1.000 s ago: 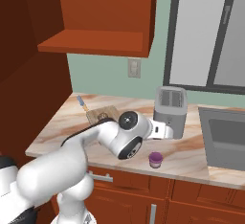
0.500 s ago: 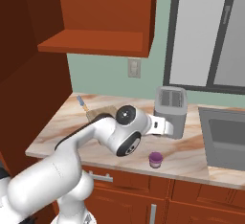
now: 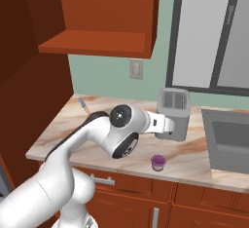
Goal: Pick the bread, place it on the cutting board, pick the jam, place it on the counter, and close the cabinet.
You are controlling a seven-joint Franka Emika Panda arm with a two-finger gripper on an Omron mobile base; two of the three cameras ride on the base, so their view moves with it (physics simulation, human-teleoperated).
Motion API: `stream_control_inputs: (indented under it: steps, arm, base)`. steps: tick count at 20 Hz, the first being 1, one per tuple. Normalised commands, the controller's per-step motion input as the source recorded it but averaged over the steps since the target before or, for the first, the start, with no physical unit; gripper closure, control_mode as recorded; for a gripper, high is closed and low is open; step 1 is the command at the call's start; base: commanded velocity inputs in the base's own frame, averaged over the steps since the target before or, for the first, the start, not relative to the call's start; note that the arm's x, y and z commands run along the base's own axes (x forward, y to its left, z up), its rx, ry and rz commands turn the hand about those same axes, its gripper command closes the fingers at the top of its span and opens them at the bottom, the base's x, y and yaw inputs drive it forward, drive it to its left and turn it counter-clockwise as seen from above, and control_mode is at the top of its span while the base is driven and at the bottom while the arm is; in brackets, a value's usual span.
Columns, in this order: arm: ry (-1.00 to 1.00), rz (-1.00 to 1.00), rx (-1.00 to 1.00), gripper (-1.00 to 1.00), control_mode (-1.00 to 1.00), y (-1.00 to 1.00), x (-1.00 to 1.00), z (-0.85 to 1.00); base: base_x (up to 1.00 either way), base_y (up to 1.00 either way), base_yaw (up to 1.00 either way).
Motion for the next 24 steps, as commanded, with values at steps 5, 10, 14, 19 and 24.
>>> stream_control_inputs:
  steps: [5, 10, 14, 19, 24]
  arm:
    - [-0.12, 0.0, 0.0, -1.0, -1.0, 0.12, -0.28, 0.33]
    - [-0.15, 0.0, 0.0, -1.0, -1.0, 0.14, -0.32, 0.24]
    - [-0.19, 0.0, -0.01, -1.0, -1.0, 0.3, -0.43, 0.15]
    - [-0.2, 0.0, -0.01, -1.0, -1.0, 0.38, -0.43, 0.18]
    - [-0.16, 0.0, 0.0, -1.0, -1.0, 0.36, -0.28, 0.27]
  base:
    - [0.0, 0.0, 0.0]
    - [0.0, 0.0, 0.0]
    - [0.0, 0.0, 0.0]
    - [0.0, 0.0, 0.0]
    - [0.0, 0.0, 0.0]
